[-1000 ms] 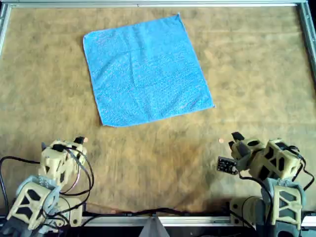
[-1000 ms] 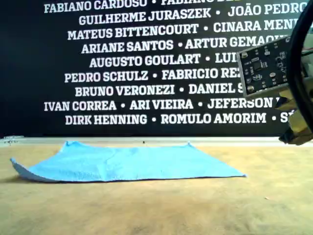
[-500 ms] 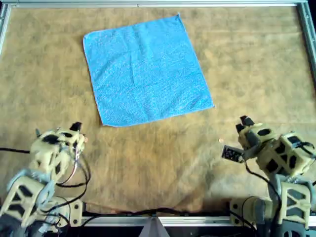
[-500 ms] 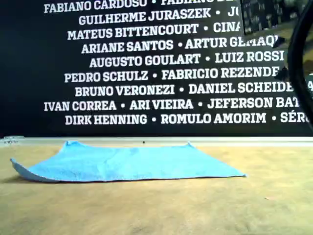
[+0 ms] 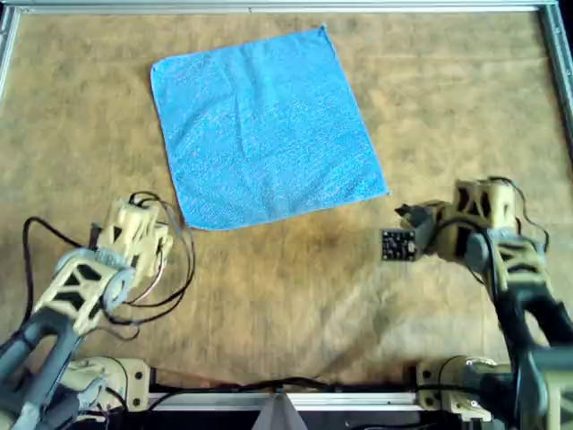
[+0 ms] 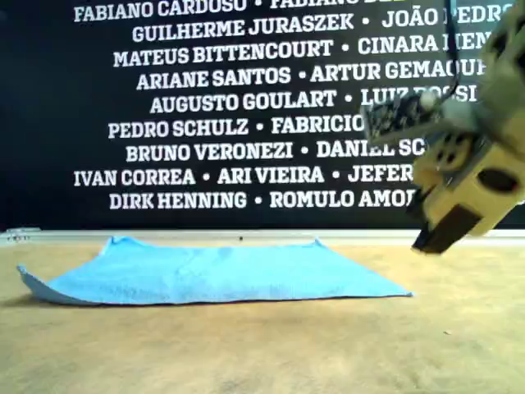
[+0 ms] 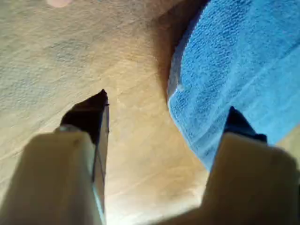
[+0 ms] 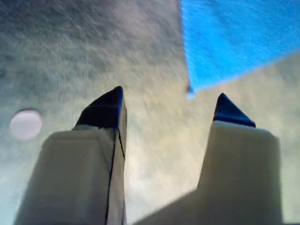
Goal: Fold a cloth
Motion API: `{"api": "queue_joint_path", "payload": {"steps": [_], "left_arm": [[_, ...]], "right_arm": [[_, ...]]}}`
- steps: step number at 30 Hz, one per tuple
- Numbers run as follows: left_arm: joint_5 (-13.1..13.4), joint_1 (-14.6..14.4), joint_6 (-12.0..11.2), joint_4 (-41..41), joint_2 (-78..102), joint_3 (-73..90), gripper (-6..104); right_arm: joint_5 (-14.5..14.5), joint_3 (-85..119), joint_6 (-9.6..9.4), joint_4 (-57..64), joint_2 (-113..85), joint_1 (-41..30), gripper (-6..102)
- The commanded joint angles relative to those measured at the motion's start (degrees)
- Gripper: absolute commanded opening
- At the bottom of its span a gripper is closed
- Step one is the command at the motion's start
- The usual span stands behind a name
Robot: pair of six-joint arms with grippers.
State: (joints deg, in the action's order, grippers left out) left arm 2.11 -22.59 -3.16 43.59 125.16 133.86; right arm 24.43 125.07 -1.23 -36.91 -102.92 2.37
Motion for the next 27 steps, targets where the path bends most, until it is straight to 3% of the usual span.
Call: {"api": "queue_joint_path", "payload": {"steps": [1, 14, 27], "left_arm": [[-0.3, -1.8, 0.1, -1.2, -5.8, -7.6, 87], [-0.3, -1.8, 0.0, -1.2, -31.9, -25.5, 87], [-0.3, -1.8, 0.1, -1.2, -41.1, -34.7, 87]], "right_arm": [[-0.2, -9.2, 0.0, 3.0, 8.2, 0.4, 76], [-0.2, -22.3, -0.53, 3.0, 25.1, 0.4, 76], [0.4, -29.7, 0.0, 2.9, 31.6, 0.5, 75]]}}
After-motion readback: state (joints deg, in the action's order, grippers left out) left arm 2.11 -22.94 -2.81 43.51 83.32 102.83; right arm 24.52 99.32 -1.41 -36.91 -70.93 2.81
